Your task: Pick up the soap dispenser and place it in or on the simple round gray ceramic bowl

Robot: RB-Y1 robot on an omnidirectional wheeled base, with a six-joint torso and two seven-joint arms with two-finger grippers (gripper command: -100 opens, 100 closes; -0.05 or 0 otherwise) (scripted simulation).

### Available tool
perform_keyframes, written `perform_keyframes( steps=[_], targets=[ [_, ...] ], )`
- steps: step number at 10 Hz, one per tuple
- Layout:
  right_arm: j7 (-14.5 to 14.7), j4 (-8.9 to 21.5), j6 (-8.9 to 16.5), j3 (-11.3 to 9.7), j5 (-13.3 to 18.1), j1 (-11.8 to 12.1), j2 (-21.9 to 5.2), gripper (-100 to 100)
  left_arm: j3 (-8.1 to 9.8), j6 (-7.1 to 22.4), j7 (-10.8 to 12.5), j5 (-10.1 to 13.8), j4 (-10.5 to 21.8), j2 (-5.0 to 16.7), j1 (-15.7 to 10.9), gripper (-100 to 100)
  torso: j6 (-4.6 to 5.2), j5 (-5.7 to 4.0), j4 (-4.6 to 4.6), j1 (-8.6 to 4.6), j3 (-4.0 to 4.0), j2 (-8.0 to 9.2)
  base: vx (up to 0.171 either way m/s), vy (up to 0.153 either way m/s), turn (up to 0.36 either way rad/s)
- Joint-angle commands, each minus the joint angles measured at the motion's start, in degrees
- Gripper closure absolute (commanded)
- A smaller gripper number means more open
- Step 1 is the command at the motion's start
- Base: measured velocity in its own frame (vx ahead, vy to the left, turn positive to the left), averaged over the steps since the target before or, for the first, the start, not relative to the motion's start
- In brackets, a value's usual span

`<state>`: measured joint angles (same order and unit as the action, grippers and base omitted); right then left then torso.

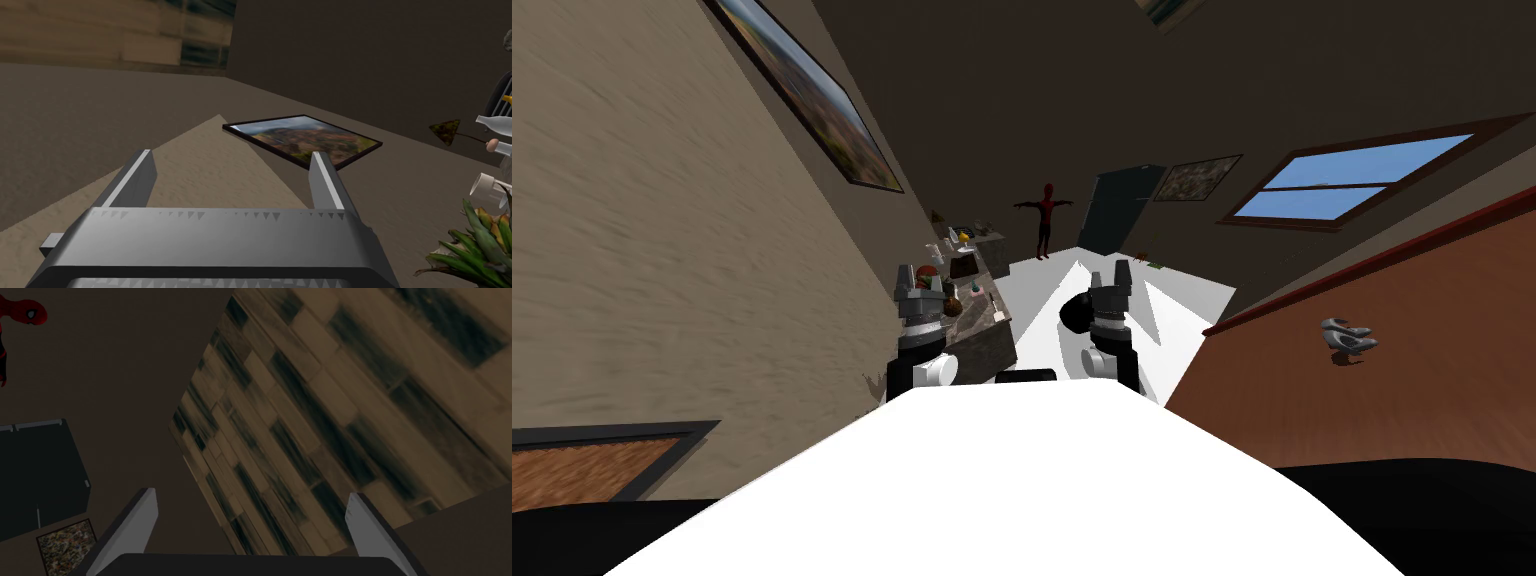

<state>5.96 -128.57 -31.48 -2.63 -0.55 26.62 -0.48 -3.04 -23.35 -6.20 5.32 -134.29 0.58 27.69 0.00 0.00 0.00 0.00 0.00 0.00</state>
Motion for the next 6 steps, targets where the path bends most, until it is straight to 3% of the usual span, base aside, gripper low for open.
perform_keyframes(
  steps=[1,6],
  targets=[
    [0.0,0.0,0.0,0.0,0.0,0.0,0.0,0,0.88,1.9,-0.1,0.8,0.2,1.6,-1.0,-100,0.0,0.0,0.0,0.0,0.0,0.0,-0.016,-0.018,0.002],
    [0.0,0.0,0.0,0.0,0.0,0.0,0.0,0,4.61,10.1,-0.4,4.5,1.7,6.6,-6.0,-100,0.0,-0.04,0.03,-0.19,0.07,0.12,-0.032,-0.044,0.009]
  ],
)
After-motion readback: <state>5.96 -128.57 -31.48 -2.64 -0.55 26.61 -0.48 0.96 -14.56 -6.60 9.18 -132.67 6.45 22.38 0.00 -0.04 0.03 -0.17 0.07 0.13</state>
